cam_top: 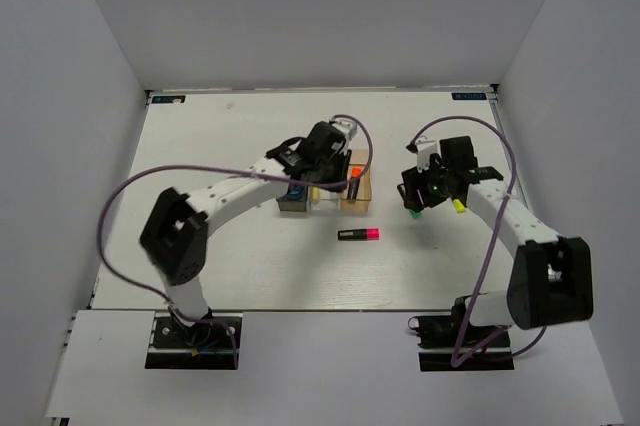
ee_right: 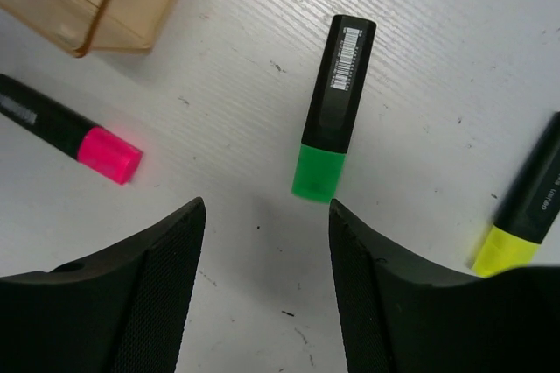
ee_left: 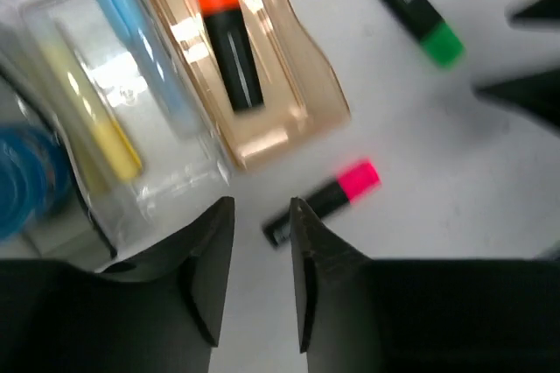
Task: Sort the stationery into containers
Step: Pick up the pen from the center of the board.
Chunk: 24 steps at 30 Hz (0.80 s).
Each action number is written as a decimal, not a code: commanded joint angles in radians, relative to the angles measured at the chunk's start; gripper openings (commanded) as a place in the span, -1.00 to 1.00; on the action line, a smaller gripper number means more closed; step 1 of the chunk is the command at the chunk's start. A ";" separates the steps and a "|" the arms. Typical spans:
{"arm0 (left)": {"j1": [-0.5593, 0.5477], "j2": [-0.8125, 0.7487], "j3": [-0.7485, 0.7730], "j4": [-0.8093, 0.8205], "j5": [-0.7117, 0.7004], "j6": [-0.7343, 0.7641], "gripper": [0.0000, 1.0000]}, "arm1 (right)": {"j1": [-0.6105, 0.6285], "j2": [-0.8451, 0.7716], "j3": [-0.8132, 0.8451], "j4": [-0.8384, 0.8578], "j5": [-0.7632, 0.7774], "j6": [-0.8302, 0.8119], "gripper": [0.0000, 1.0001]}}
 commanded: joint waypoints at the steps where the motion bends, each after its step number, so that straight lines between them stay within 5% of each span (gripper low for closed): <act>1: -0.061 -0.229 -0.168 -0.045 0.016 0.168 -0.05 | 0.000 0.098 0.067 0.013 0.011 0.009 0.24; 3: -0.075 -0.342 -0.227 -0.068 0.031 0.211 0.35 | 0.000 0.142 0.083 0.041 0.047 0.003 0.24; 6: -0.124 -0.486 -0.374 -0.099 0.022 0.240 0.56 | 0.000 0.215 0.123 0.050 0.082 0.001 0.24; 11: -0.153 -0.666 -0.625 -0.076 0.021 0.239 0.59 | 0.004 0.326 0.154 0.072 0.120 0.018 0.24; 16: -0.161 -0.749 -0.693 -0.048 0.025 0.248 0.59 | 0.006 0.422 0.217 0.049 0.162 0.040 0.21; 24: -0.165 -0.809 -0.736 -0.082 -0.034 0.277 0.59 | 0.014 0.473 0.203 0.055 0.234 0.046 -0.11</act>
